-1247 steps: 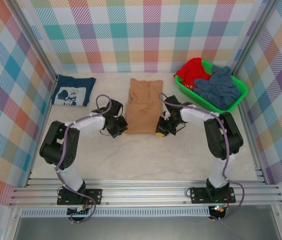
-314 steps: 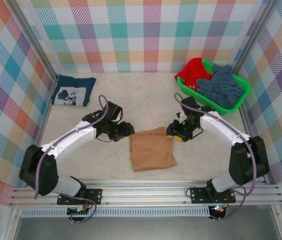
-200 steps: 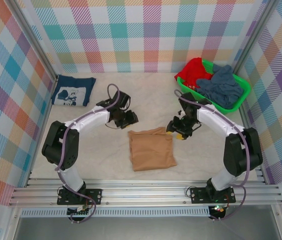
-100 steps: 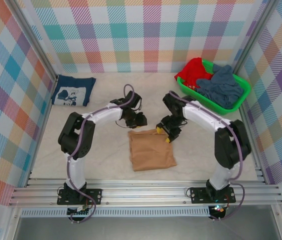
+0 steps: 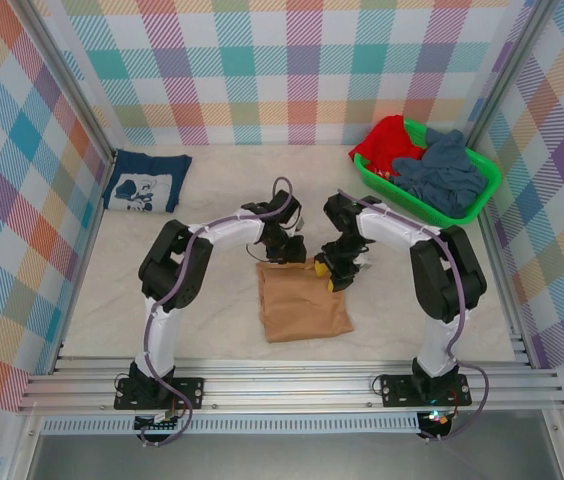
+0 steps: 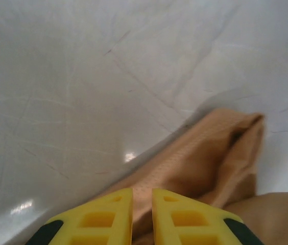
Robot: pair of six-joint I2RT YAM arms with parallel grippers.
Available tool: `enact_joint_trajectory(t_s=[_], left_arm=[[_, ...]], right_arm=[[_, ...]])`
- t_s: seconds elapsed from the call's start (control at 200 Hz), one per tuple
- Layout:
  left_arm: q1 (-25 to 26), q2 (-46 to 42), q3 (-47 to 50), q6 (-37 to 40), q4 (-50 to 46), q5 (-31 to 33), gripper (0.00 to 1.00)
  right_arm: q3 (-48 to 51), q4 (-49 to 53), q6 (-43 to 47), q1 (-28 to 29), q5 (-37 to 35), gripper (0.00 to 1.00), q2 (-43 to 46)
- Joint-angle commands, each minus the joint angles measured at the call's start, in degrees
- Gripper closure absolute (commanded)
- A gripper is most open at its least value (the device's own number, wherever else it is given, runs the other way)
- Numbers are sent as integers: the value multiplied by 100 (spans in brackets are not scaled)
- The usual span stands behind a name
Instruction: Fold and stack the t-shirts
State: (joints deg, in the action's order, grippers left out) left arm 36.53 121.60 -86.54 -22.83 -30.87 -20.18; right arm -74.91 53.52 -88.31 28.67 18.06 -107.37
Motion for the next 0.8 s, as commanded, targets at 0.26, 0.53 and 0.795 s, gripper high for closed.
enact_joint_trajectory(t_s=[0.26,0.53,0.795], left_arm=[[99,66,96,165,-138,-22,83],[100,8,109,134,-122,1,85],[107,-18,52,138,-164,6,87]], right_arm=[[-32,75,-356,-57,-301,38,286],[224,-149,-839,-80,-107,37,335],[328,-352,-866,-125,-84,57,35]])
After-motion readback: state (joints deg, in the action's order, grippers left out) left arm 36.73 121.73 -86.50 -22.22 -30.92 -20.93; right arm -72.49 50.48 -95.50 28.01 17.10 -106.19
